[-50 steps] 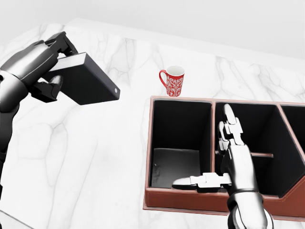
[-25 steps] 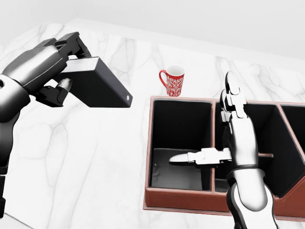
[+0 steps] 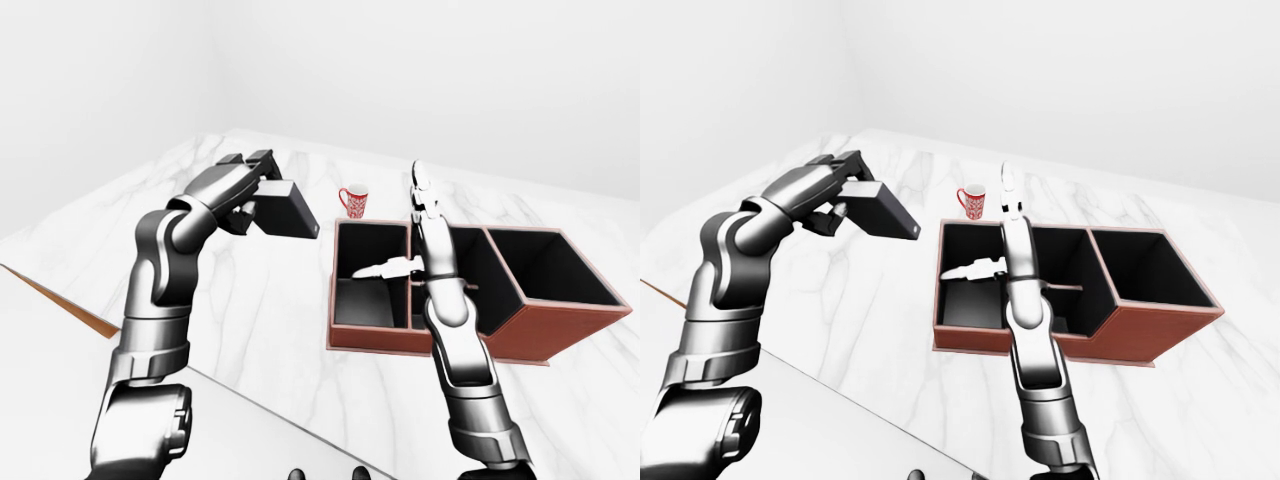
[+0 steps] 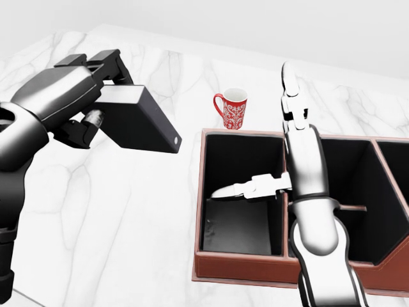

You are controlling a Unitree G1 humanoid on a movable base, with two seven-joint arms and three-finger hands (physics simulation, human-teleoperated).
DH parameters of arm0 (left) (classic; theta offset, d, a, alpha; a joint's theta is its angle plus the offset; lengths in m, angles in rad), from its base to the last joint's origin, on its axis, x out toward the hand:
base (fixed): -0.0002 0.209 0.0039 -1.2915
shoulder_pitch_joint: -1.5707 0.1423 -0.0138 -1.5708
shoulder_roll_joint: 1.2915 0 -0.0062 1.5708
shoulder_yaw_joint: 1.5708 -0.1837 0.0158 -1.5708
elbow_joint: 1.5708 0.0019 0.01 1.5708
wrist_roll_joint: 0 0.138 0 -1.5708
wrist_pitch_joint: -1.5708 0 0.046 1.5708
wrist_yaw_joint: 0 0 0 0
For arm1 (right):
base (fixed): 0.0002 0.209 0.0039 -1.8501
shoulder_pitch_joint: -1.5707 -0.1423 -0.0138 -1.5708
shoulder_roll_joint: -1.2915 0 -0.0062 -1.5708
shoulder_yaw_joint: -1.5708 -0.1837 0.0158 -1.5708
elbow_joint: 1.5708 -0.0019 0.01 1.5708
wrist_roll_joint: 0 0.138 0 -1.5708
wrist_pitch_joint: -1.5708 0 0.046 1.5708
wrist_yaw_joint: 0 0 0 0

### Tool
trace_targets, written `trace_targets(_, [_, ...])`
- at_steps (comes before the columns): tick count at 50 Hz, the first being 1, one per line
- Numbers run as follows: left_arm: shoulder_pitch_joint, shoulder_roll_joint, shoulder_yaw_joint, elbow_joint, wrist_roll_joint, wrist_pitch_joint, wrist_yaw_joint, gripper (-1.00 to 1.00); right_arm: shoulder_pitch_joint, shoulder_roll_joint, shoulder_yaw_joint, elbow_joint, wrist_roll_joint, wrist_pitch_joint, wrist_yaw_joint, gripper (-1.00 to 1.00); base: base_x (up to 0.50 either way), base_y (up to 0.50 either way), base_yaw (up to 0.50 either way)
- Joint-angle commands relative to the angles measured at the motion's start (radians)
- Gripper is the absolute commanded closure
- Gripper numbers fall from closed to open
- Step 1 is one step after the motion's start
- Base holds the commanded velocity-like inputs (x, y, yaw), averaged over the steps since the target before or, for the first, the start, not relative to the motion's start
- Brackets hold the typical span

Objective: Pick up the book and place it in the right compartment of the caddy.

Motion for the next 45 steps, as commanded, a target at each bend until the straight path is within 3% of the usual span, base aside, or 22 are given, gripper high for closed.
trace_targets(1, [-0.001, -0.009, 0.013, -0.028, 0.024, 0.0, 0.019, 1.0, -0.057, -0.006, 0.017, 0.005, -0.157, 0.0, 0.012, -1.0, 0.0, 0.0, 0.0])
trace_targets(10, [-0.005, -0.013, 0.013, -0.054, 0.038, 0.0, -0.004, 1.0, -0.066, -0.006, 0.023, -0.01, -0.259, 0.0, 0.035, -1.0, 0.0, 0.0, 0.0])
trace_targets(12, [-0.003, -0.016, 0.014, -0.058, 0.035, 0.0, -0.007, 1.0, -0.038, -0.003, 0.021, 0.05, -0.257, 0.0, -0.001, -1.0, 0.0, 0.0, 0.0])
trace_targets(14, [-0.006, -0.016, 0.015, -0.06, 0.031, 0.0, -0.011, 1.0, -0.072, -0.001, 0.018, -0.016, -0.279, 0.0, 0.048, -1.0, 0.0, 0.0, 0.0])
trace_targets(16, [-0.008, -0.015, 0.016, -0.059, 0.03, 0.0, -0.009, 1.0, -0.048, 0.0, 0.016, 0.046, -0.268, 0.0, 0.008, -1.0, 0.0, 0.0, 0.0])
trace_targets(18, [-0.009, -0.015, 0.017, -0.065, 0.027, 0.0, -0.012, 1.0, -0.08, 0.001, 0.017, -0.006, -0.287, 0.0, 0.049, -1.0, 0.0, 0.0, 0.0])
trace_targets(20, [-0.006, -0.018, 0.016, -0.078, 0.026, 0.0, -0.018, 1.0, -0.055, 0.003, 0.021, 0.084, -0.274, 0.0, 0.002, -1.0, 0.0, 0.0, 0.0])
trace_targets(22, [-0.007, -0.019, 0.014, -0.088, 0.027, 0.0, -0.025, 1.0, -0.087, 0.009, 0.028, 0.059, -0.293, 0.0, 0.034, -1.0, 0.0, 0.0, 0.0])
trace_targets(26, [-0.016, -0.017, 0.015, -0.078, 0.026, 0.0, -0.023, 1.0, -0.079, 0.021, 0.036, 0.16, -0.283, 0.0, -0.021, -1.0, 0.0, 0.0, 0.0])
trace_targets(28, [-0.016, -0.017, 0.015, -0.084, 0.024, 0.0, -0.027, 1.0, -0.11, 0.029, 0.041, 0.111, -0.298, 0.0, 0.016, -1.0, 0.0, 0.0, 0.0])
trace_targets(31, [-0.012, -0.02, 0.014, -0.102, 0.023, 0.0, -0.033, 1.0, -0.093, 0.032, 0.044, 0.19, -0.283, 0.0, -0.029, -1.0, 0.0, 0.0, 0.0])
trace_targets(36, [-0.015, -0.026, 0.012, -0.112, 0.021, 0.0, -0.039, 1.0, -0.134, 0.046, 0.051, 0.124, -0.296, 0.0, 0.014, -1.0, 0.0, 0.0, 0.0])
trace_targets(45, [-0.012, -0.031, 0.009, -0.116, 0.022, 0.0, -0.038, 1.0, -0.145, 0.06, 0.06, 0.147, -0.282, 0.0, 0.001, -1.0, 0.0, 0.0, 0.0])
